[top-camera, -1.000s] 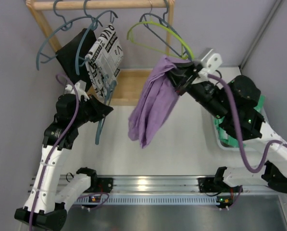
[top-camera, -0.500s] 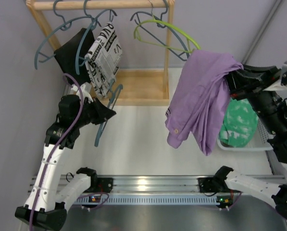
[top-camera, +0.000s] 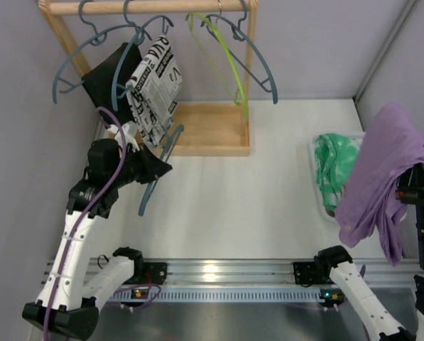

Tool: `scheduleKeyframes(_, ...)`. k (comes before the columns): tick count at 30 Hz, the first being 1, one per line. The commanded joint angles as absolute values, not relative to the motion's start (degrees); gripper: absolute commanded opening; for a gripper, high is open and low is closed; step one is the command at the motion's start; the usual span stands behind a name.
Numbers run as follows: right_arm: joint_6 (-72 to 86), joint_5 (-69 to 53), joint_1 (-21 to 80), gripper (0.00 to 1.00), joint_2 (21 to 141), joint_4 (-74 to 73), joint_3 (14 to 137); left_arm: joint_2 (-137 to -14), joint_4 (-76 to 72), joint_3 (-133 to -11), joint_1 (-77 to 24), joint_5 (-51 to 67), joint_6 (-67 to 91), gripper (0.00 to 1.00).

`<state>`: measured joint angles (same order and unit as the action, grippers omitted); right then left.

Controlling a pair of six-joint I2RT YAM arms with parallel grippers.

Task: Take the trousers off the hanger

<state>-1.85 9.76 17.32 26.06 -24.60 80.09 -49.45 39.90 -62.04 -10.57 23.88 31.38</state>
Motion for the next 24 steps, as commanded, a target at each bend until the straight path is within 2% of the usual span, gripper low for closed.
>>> scheduleKeyframes(1,-0.88,13.35,12.23,0.0,22.25,-21.35,79.46,-49.92,37.79,-64.95,-10.46,25.49,29.88,0.0)
scheduleKeyframes(5,-3.06,19.76,9.15,0.0,20.3,-24.86,77.09,-50.62,37.71,-66.7,-10.46,25.49,29.09,0.0)
scheduleKeyframes(9,-5.53,32.66,6.77,0.0,21.62,-29.25,76.64,-50.63,37.79,-68.38,-10.46,25.05,28.13,0.0)
scheduleKeyframes(15,-9.14,39.71,3.87,0.0,20.04,-28.65,72.43,-50.27,37.88,-68.99,-10.46,24.79,28.3,0.0)
scheduleKeyframes(24,-21.43,45.0,4.04,0.0,23.28,-11.71,59.25,-51.5,36.48,-70.14,-10.46,25.84,29.35,0.0)
